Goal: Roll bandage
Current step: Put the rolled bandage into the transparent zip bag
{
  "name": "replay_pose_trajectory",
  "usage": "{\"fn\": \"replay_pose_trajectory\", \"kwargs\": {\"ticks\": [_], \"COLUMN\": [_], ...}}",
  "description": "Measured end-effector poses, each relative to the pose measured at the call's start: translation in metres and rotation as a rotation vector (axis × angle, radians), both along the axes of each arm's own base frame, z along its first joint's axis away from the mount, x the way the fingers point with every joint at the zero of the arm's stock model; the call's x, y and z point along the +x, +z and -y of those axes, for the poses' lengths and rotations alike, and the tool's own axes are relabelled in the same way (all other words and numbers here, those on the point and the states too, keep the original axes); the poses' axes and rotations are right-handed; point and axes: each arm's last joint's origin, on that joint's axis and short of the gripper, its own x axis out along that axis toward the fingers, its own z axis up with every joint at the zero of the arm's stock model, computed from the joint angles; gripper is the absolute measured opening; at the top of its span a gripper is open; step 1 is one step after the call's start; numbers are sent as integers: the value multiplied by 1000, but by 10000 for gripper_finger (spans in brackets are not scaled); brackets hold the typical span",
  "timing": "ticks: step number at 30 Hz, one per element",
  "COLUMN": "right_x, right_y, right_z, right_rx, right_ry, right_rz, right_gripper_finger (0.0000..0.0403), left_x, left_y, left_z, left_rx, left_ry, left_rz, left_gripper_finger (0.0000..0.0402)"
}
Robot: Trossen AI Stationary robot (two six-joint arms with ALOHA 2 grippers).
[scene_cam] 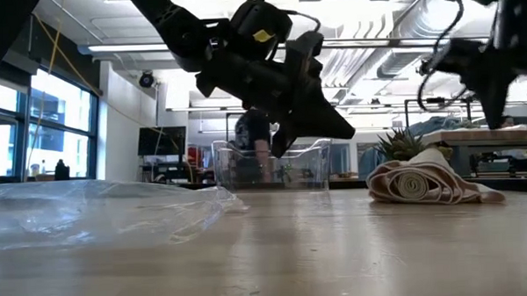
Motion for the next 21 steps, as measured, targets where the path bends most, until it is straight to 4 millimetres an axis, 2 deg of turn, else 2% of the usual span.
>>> {"fn": "replay_pose_trajectory", "kwargs": {"ticks": [4, 9, 12, 15, 18, 21], "right_x": [-7, -8, -14, -15, -16, -21], "right_y": [-30, -59, -72, -70, -59, -53], "right_z": [-2, 1, 0, -4, -7, -8], "right_rx": [20, -53, -44, -56, -89, -114], "right_ry": [-64, -174, -197, -143, -66, -12], "right_rz": [14, 285, 359, 411, 443, 390], "right_gripper_finger": [181, 181, 181, 181, 184, 197], "left_x": [-3, -5, -5, -2, 0, 2], "left_y": [-5, -7, -6, 0, 4, 7], "left_z": [-3, -9, -13, -16, -21, -26], "left_rx": [25, 13, 10, 8, 9, 9], "left_ry": [-5, 16, 25, 32, 41, 52], "left_rz": [-51, -86, -120, -132, -122, -114], "left_gripper_finger": [0, 0, 0, 0, 0, 0]}}
